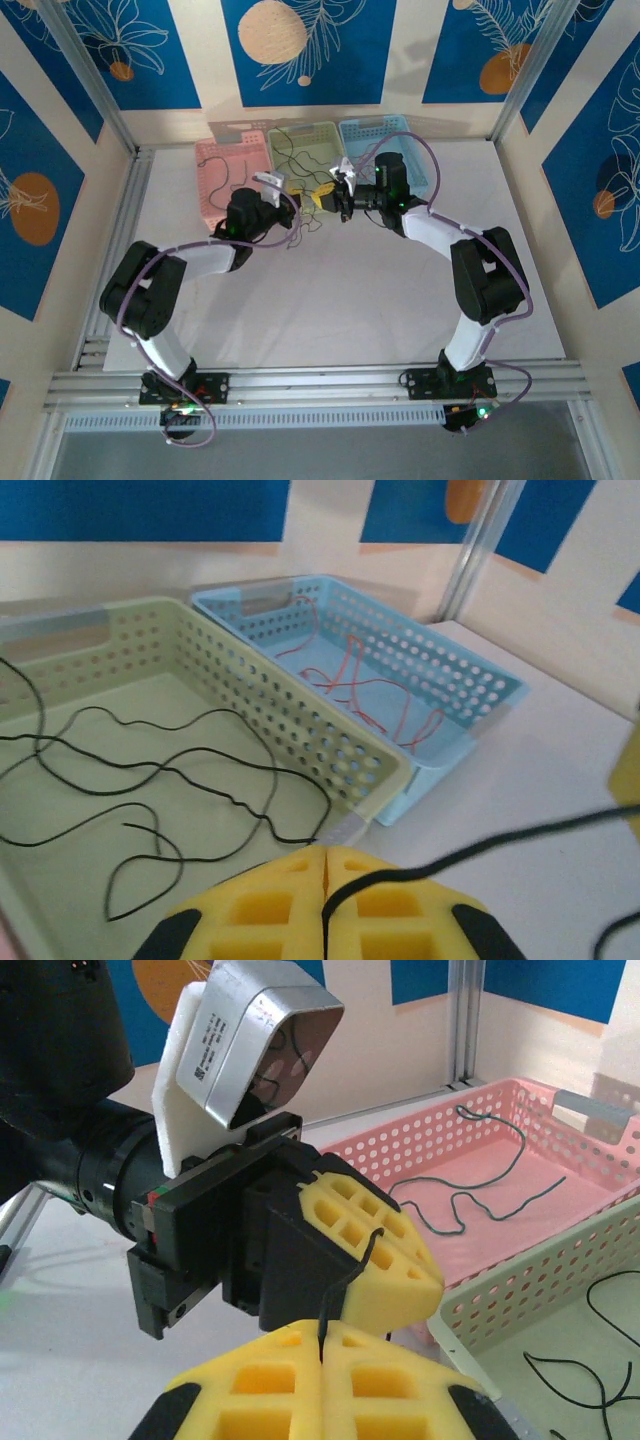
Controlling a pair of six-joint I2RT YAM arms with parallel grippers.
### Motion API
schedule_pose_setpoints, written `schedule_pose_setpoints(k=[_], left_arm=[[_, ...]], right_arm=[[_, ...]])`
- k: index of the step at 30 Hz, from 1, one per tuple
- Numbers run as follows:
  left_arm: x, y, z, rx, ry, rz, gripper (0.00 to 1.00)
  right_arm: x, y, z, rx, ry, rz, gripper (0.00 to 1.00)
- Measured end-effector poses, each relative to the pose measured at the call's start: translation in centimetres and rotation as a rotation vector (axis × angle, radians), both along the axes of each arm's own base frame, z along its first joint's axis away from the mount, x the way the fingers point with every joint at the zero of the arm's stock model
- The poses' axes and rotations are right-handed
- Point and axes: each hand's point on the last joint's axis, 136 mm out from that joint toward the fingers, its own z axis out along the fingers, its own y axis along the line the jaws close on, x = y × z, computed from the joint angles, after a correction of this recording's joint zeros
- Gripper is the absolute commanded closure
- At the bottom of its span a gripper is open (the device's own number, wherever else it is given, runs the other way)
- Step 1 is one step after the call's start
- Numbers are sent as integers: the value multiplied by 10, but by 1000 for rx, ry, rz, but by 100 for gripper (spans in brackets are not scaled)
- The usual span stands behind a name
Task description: Untangle the cables
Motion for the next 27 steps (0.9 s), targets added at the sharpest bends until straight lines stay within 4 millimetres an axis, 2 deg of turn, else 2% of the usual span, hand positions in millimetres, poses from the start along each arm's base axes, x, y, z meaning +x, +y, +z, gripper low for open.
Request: schedule_pose_setpoints(k=[3, 6, 9, 14, 16, 18, 20, 24, 27], left_arm=[[4, 13, 6, 38, -19, 77, 100], [1, 27, 22, 83, -58, 148, 100], [-10, 37, 36, 122, -74, 176, 100], [-32, 49, 49, 161, -49, 155, 100], [-43, 49, 54, 172, -38, 126, 100], [-54, 50, 59, 175, -28, 98, 100], [-61, 52, 67, 167, -31, 84, 100], [-72, 54, 82, 144, -47, 55, 100], [-79, 51, 85, 133, -37, 24, 100]], right_arm=[[4, -1, -4, -37, -18, -20, 100], [14, -1, -14, -109, -79, -90, 100], [23, 9, -19, -194, -201, -164, 100], [27, 27, -16, -280, -406, -264, 100], [26, 30, -8, -277, -456, -290, 93], [23, 32, 2, -252, -466, -296, 69], [25, 25, 10, -224, -440, -302, 55], [30, 8, 14, -176, -378, -290, 45], [20, 14, 10, -156, -350, -236, 43]])
